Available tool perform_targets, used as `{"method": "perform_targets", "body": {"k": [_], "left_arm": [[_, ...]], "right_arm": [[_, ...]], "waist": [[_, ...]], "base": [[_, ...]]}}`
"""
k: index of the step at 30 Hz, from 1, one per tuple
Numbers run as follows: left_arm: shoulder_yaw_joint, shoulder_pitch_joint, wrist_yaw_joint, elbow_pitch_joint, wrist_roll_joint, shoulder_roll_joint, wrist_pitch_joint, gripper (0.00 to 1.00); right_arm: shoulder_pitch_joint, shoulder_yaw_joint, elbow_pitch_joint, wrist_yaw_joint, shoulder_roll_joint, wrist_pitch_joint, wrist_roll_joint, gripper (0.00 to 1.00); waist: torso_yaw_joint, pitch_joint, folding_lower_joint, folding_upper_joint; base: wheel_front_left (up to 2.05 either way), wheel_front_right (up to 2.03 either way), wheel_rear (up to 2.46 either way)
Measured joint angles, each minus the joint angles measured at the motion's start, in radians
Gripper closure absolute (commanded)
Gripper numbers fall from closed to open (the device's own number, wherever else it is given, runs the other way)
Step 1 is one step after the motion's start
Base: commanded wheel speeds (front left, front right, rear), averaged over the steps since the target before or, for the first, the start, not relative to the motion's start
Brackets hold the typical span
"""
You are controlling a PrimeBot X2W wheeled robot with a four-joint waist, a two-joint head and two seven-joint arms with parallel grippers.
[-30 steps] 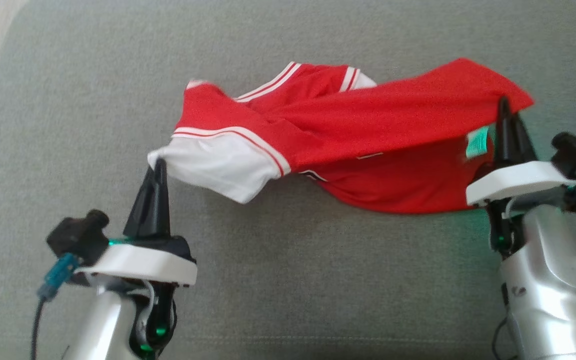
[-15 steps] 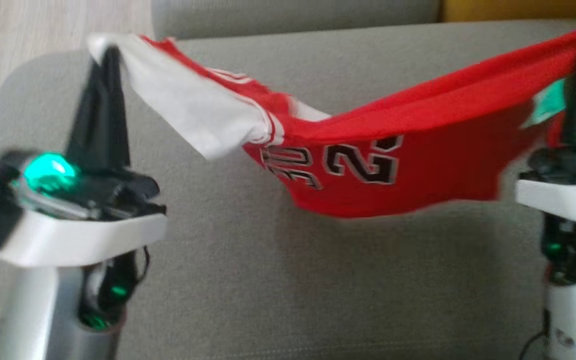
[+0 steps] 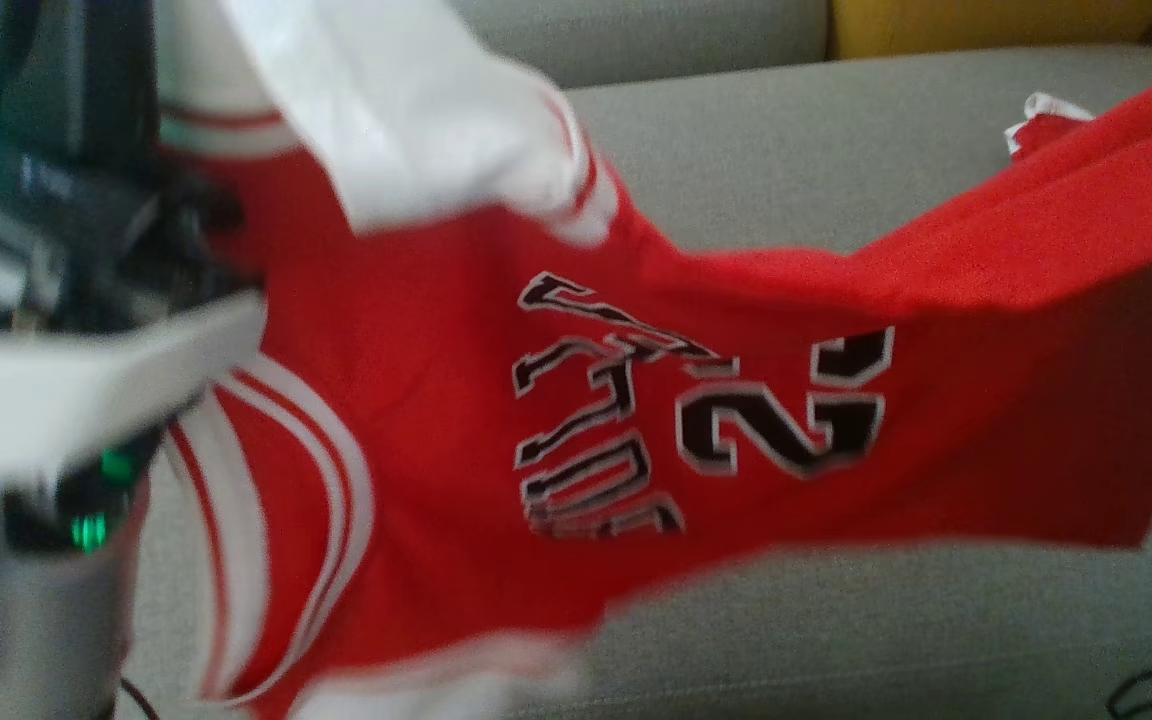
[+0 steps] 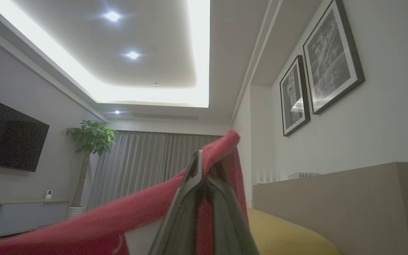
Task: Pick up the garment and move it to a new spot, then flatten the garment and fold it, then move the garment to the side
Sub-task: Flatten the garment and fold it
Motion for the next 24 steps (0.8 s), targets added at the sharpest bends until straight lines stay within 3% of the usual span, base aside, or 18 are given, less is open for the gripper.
{"method": "perform_targets", "body": {"k": [5,12,18,24], "left_arm": [[-0.009,-0.119,-0.025,0.207,-0.012,0.005,0.051,1.00],[-0.039,-0.378,-0.062,0.551,0.039,0.009,0.031,1.00],[-0.060,-0.665,-0.065,0.828,0.114,-0.007,-0.039,1.00],[-0.057,-0.854,-0.058,0.971,0.113,-0.082,-0.143,1.00]], "right_arm": [[-0.091,0.039,0.128,0.000,-0.014,0.030,0.031,1.00],[-0.395,0.103,0.521,0.000,-0.022,-0.028,0.040,1.00],[-0.743,0.116,0.880,0.000,-0.021,-0.182,-0.053,1.00],[-0.939,0.020,1.129,0.000,-0.017,-0.262,-0.190,1.00]], "waist": [[0.001,0.058,0.0000,0.0000],[-0.006,0.170,0.0002,0.0000],[-0.010,0.247,0.0005,-0.0001],[0.029,0.278,0.0000,0.0000]], "base": [[0.00,0.00,0.00],[0.00,0.00,0.00],[0.00,0.00,0.00],[0.00,0.00,0.00]]}}
